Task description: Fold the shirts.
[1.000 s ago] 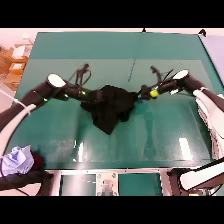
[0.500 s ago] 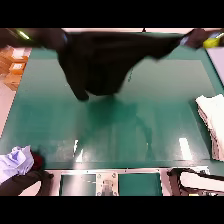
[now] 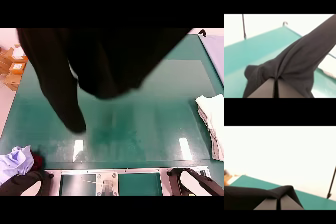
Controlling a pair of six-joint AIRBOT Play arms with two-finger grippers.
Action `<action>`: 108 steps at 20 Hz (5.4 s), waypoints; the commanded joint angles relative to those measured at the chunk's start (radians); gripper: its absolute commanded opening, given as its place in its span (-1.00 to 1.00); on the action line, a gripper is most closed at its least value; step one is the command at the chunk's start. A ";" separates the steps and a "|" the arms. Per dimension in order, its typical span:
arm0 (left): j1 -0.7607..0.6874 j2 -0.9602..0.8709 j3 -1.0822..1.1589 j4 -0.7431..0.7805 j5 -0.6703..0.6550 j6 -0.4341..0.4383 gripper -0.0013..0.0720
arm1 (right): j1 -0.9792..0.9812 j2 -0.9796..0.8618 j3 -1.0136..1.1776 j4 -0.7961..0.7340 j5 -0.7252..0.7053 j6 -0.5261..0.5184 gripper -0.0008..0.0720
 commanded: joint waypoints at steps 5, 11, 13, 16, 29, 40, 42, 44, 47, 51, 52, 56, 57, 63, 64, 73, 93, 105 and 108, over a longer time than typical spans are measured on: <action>0.001 0.002 -0.455 -0.002 -0.045 -0.016 -0.88 | 0.108 0.024 -0.393 -0.015 0.009 -0.064 -0.94; 0.001 -0.025 -1.105 -0.016 0.391 0.067 -0.88 | 0.324 -0.145 -1.000 -0.011 -0.329 -0.129 -0.94; 0.001 -0.074 -1.202 -0.020 0.538 0.071 -0.88 | 0.349 -0.273 -1.031 -0.007 -0.362 -0.128 -0.94; 0.001 -0.138 -1.206 -0.016 0.619 0.072 -0.88 | 0.345 -0.412 -1.002 0.050 -0.361 -0.128 -0.94; 0.271 -0.148 -0.933 0.157 0.269 0.072 0.29 | 0.088 -0.320 -1.112 0.015 0.035 -0.018 0.23; 0.271 -0.148 -0.933 0.059 0.270 0.122 0.29 | 0.515 -0.445 -1.315 0.122 -0.261 -0.026 -0.55; 0.271 -0.148 -0.933 0.059 0.270 0.126 0.29 | 0.498 -0.443 -1.263 0.069 -0.196 -0.025 -0.94; 0.271 -0.148 -0.933 0.058 0.270 0.143 0.29 | 0.423 -0.428 -1.181 -0.079 -0.095 0.036 -0.94; 0.268 -0.154 -0.938 0.039 0.281 0.169 0.29 | 0.259 -0.398 -1.028 -0.304 -0.035 0.140 -0.94; 0.268 -0.252 -0.992 -0.165 0.289 0.254 0.30 | 0.072 -0.402 -0.898 -0.352 -0.049 0.173 -0.94; 0.268 -0.288 -1.003 -0.232 0.289 0.293 0.30 | 0.055 -0.402 -0.896 -0.352 -0.048 0.173 -0.94; 0.182 -0.441 -1.012 -0.549 0.354 0.492 0.76 | 0.077 -0.417 -0.905 -0.352 -0.044 0.165 -0.94; 0.137 -0.477 -1.012 -0.621 0.384 0.543 0.76 | 0.092 -0.424 -0.904 -0.352 -0.047 0.165 -0.94; -0.106 -0.652 -0.983 -0.928 0.521 0.742 0.76 | 0.144 -0.468 -0.904 -0.352 -0.047 0.165 -0.94; -0.130 -0.669 -0.971 -0.930 0.527 0.745 0.72 | 0.143 -0.472 -0.904 -0.353 -0.047 0.165 -0.94; 0.026 -0.553 -0.745 -0.812 0.312 0.603 -0.89 | 0.031 -0.457 -0.687 -0.371 0.130 0.182 -0.94; 0.158 0.051 -0.612 -0.307 -0.074 0.212 -0.88 | -0.019 0.033 -0.471 -0.186 0.234 0.235 -0.94; 0.176 0.018 -1.233 -0.181 0.396 0.231 0.41 | 0.127 -0.075 -1.307 -0.183 -0.114 0.130 -0.94; 0.267 0.018 -1.155 -0.072 0.137 0.165 0.41 | 0.127 -0.075 -1.303 -0.183 -0.114 0.113 -0.94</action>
